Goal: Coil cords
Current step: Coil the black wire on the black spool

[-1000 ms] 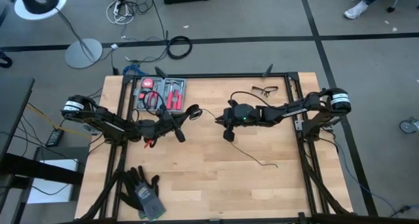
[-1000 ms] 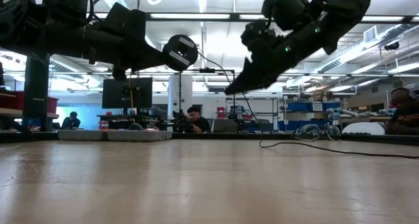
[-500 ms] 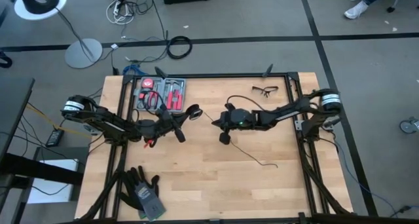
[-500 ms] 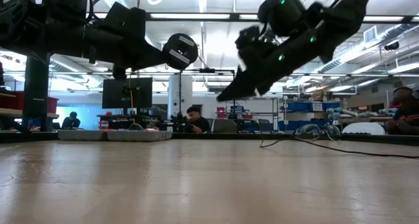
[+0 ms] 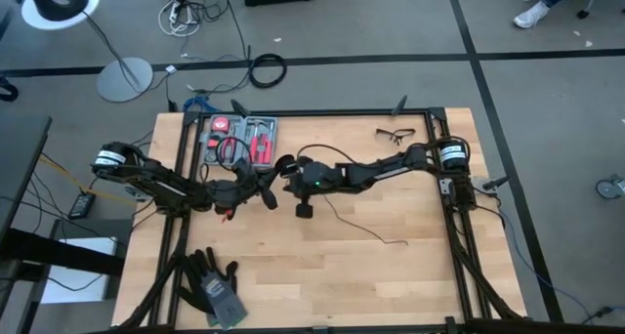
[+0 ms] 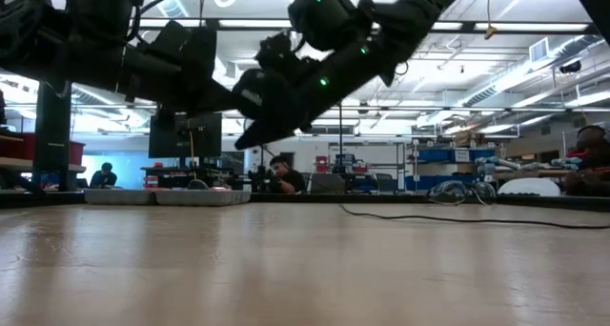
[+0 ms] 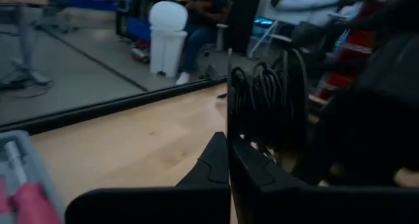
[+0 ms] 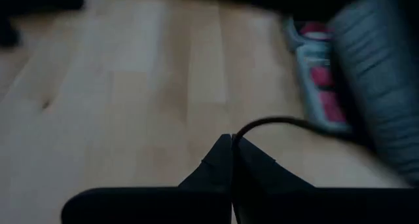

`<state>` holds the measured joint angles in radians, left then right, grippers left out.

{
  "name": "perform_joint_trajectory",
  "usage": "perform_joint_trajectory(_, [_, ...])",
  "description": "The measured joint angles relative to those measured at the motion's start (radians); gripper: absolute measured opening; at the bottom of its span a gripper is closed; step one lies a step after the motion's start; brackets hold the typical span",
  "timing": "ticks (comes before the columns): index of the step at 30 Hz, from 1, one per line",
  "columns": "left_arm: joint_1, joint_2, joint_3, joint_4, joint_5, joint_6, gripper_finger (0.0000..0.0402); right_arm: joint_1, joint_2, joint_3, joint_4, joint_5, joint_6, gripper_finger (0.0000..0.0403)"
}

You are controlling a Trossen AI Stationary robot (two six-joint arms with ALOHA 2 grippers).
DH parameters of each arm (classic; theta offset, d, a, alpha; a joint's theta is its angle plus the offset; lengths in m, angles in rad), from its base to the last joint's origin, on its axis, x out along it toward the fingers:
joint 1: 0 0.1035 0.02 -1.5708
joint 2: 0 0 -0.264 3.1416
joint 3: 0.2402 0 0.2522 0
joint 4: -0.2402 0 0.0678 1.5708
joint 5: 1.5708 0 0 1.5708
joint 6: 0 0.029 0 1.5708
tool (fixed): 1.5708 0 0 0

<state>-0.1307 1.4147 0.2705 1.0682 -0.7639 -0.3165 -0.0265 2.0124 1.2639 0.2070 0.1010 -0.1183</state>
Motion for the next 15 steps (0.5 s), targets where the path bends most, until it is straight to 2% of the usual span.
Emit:
perform_joint_trajectory(5, [-0.002, 0.0, 0.0, -0.013, -0.048, -0.005, 0.0, -0.015, -0.027, 0.013, -0.088, 0.007, 0.033, 0.0006])
perform_joint_trajectory(9, [-0.002, 0.0, 0.0, -0.007, -0.089, 0.014, 0.0, -0.029, -0.024, 0.011, -0.219, -0.051, 0.089, 0.0023])
perform_joint_trajectory(15, [-0.002, 0.0, 0.0, 0.001, -0.127, 0.02, 0.0, -0.037, -0.023, 0.006, -0.277, -0.11, 0.126, 0.0045])
